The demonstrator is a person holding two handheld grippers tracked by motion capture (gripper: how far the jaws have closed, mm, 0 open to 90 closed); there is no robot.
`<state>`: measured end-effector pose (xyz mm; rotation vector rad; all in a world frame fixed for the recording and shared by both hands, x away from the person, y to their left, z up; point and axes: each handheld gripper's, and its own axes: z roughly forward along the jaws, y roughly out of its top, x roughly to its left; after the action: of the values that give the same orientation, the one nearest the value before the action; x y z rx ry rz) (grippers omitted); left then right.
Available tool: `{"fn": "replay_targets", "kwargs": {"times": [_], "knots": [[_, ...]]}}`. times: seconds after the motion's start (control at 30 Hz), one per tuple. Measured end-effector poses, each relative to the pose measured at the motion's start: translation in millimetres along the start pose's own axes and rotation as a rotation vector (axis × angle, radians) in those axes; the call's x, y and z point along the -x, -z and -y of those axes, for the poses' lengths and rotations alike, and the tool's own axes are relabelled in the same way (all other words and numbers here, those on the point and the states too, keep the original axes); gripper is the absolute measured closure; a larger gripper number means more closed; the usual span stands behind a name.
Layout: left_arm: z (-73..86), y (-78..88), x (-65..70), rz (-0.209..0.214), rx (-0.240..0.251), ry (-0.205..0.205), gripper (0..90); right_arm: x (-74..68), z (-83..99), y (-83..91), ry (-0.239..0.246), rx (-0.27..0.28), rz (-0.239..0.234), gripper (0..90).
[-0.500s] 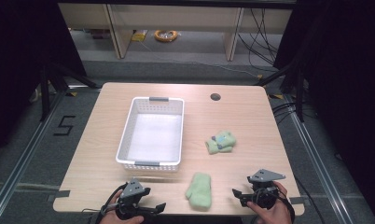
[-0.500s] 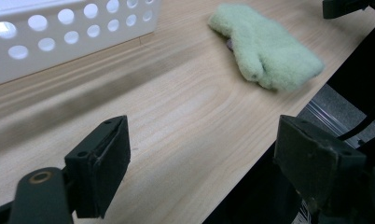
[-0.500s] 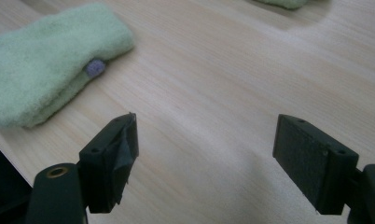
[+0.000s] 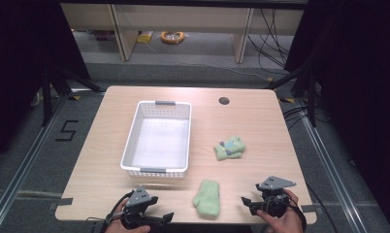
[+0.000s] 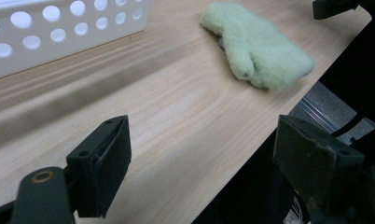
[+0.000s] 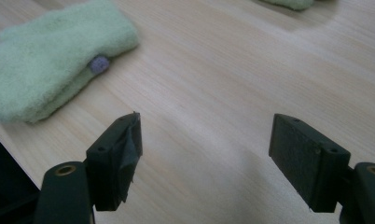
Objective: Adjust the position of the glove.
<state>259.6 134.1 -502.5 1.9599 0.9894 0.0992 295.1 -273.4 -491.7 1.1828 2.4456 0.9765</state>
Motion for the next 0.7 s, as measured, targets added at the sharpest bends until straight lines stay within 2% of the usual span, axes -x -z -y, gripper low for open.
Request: {"fn": "replay_targets", "kwargs": {"times": [0.13,0.2,0.23,0.3,0.33,0.37,0.4,0.47,0.5,0.53,0.57,0.6,0.63,0.67,0.7], "knots": [[-0.5,-0.4,1.7,0.006,-0.002,-0.009,18.1,0.1,-0.3,-0.4,0.013,0.012,-0.003,27.6],[-0.7,-1.7,4.0,0.01,0.002,-0.007,18.0,-0.2,-0.6,-0.2,0.008,0.017,-0.01,28.0],[-1.2,-2.5,5.6,0.014,-0.005,-0.016,18.0,-1.9,-0.4,0.9,-0.009,0.02,0.015,28.1],[-2.1,-4.6,9.3,0.022,-0.009,-0.022,18.1,-2.9,-1.1,1.1,-0.012,0.023,0.006,29.1],[-2.3,-6.8,11.4,0.031,-0.006,-0.027,18.2,-2.2,-1.3,0.3,0.017,0.04,0.011,29.4],[-3.4,-9.2,15.1,0.033,-0.034,-0.049,18.3,-2.2,-1.1,0.1,0.021,0.041,0.005,29.9],[-3.4,-9.2,15.1,0.033,-0.034,-0.049,18.5,-2.2,-1.1,0.1,0.021,0.041,0.005,29.9],[-4.8,-13.5,21.7,0.057,-0.031,-0.03,18.6,-4.4,-1.3,1.7,-0.019,0.023,-0.004,30.5],[-6.0,-14.6,23.1,0.066,-0.034,-0.039,19.0,-4.7,-1.2,1.9,-0.02,0.023,-0.006,30.9],[-7.6,-16.9,25.7,0.072,-0.032,-0.047,19.4,-4.0,-0.9,1.4,-0.007,0.027,-0.005,31.3],[-8.8,-18.4,27.0,0.077,-0.036,-0.054,19.9,-5.4,-0.6,0.6,-0.014,0.034,-0.006,31.4],[-12.0,-22.8,31.7,0.094,-0.055,-0.047,20.6,-2.8,-1.4,-0.3,0.025,0.046,-0.002,31.5],[-12.0,-22.8,31.7,0.094,-0.055,-0.047,21.0,-2.8,-1.4,-0.3,0.025,0.046,-0.002,31.5],[-13.5,-25.5,32.6,0.081,-0.06,-0.077,21.0,-4.0,-1.7,0.3,0.009,0.04,-0.006,31.6],[-14.9,-29.1,35.5,0.095,-0.046,-0.08,21.1,-4.3,-1.8,0.3,0.009,0.039,-0.006,31.6]]}}
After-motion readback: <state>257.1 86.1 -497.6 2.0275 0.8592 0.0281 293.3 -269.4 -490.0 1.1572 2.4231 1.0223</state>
